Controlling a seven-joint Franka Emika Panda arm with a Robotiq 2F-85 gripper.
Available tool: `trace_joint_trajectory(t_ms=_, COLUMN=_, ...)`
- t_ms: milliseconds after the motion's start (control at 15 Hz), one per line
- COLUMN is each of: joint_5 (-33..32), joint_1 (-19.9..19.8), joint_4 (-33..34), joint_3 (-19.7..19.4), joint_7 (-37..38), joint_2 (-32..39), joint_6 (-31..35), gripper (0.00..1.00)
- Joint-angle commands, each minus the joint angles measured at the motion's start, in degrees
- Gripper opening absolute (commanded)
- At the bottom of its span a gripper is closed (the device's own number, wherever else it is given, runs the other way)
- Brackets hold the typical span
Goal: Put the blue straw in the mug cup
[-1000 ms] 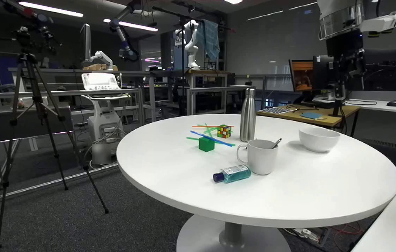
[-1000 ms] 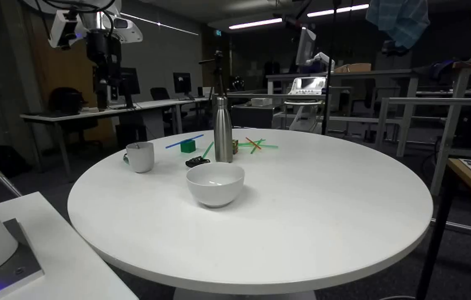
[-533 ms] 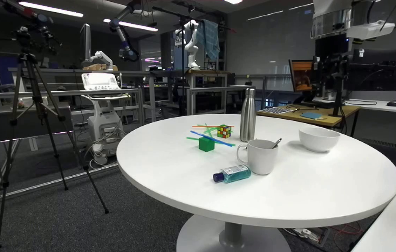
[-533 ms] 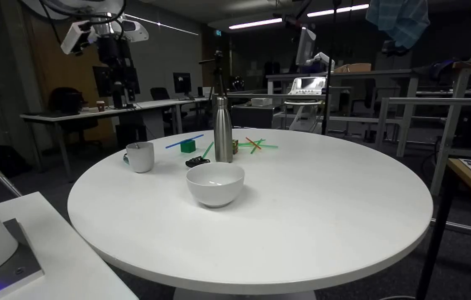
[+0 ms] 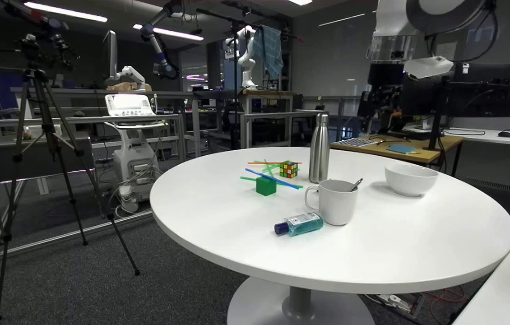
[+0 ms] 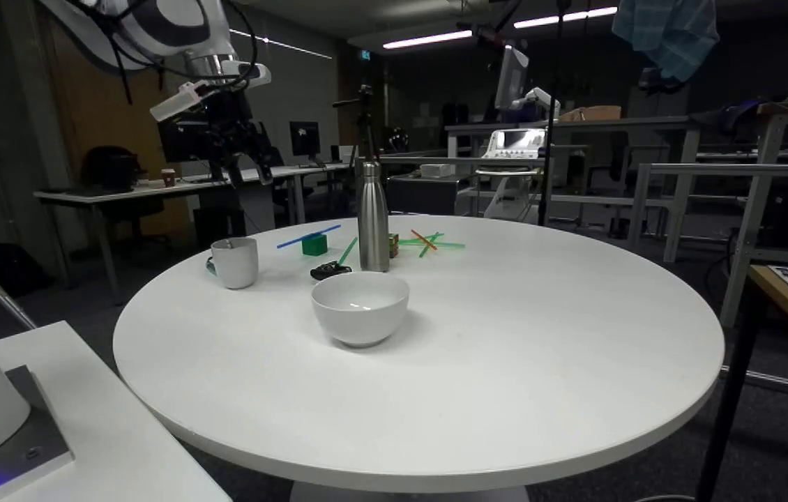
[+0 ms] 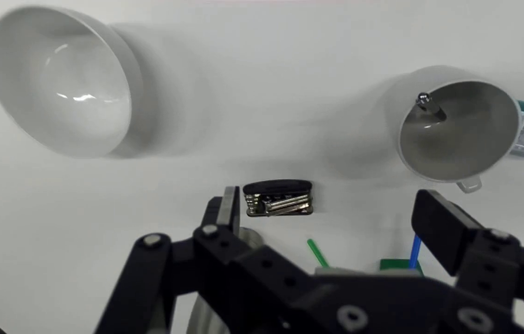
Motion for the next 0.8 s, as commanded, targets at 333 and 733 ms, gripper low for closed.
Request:
trace_joint_trajectory(t_ms=333, joint_5=-5.9, joint_1=3.5, joint_4=16.9, joint_3=1.0, joint_7=-1.3, joint_2=19.1, joint_6=0.8, gripper=1.00)
trace_joint_trajectory(t_ms=733, joint_5=-9.4, joint_1=5.9, joint_4=27.2, joint_3=-0.8, joint_7=-0.1, joint_2=30.1, joint_6=-0.3, gripper=1.00)
